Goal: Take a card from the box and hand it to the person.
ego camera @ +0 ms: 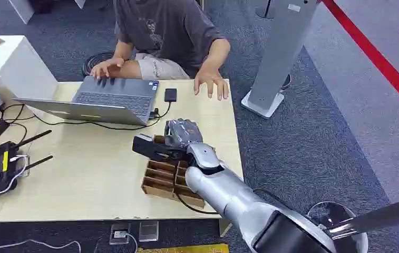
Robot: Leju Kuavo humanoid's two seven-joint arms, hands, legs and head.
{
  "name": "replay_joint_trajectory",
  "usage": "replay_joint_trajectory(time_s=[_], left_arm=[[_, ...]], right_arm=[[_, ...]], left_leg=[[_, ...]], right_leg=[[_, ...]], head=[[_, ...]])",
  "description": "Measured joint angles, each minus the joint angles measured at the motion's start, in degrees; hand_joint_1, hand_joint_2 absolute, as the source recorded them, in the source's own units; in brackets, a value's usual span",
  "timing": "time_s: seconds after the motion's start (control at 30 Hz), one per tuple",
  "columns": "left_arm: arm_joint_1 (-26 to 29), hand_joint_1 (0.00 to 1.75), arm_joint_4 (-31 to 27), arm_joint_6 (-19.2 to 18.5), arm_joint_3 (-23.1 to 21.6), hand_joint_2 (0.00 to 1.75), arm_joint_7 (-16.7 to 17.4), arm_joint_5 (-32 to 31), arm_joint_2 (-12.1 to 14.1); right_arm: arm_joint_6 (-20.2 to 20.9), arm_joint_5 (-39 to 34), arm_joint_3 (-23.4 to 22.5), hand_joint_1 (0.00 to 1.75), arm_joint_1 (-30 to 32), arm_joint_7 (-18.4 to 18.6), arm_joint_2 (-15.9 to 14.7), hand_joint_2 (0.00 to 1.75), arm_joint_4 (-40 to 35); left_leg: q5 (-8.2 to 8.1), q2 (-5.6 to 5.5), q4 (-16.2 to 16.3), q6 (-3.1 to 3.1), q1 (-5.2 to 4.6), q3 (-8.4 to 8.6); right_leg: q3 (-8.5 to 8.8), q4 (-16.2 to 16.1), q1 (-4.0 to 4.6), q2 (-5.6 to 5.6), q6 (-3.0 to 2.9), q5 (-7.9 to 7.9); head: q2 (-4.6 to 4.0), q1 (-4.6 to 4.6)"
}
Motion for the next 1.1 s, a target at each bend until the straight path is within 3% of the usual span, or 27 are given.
replay_joint_trajectory(time_s=[1.1], left_arm=[[0.02,0.00,0.00,0.05,0.00,0.00,0.46,-0.13,0.02]], right_arm=[[0.07,2.67,1.82,1.45,-0.21,-0.52,0.07,1.75,-4.59]], left_leg=[[0.00,0.00,0.00,0.00,0.00,0.00]], right_leg=[[-0.01,0.00,0.00,0.00,0.00,0.00]], head=[[0.00,-0.04]])
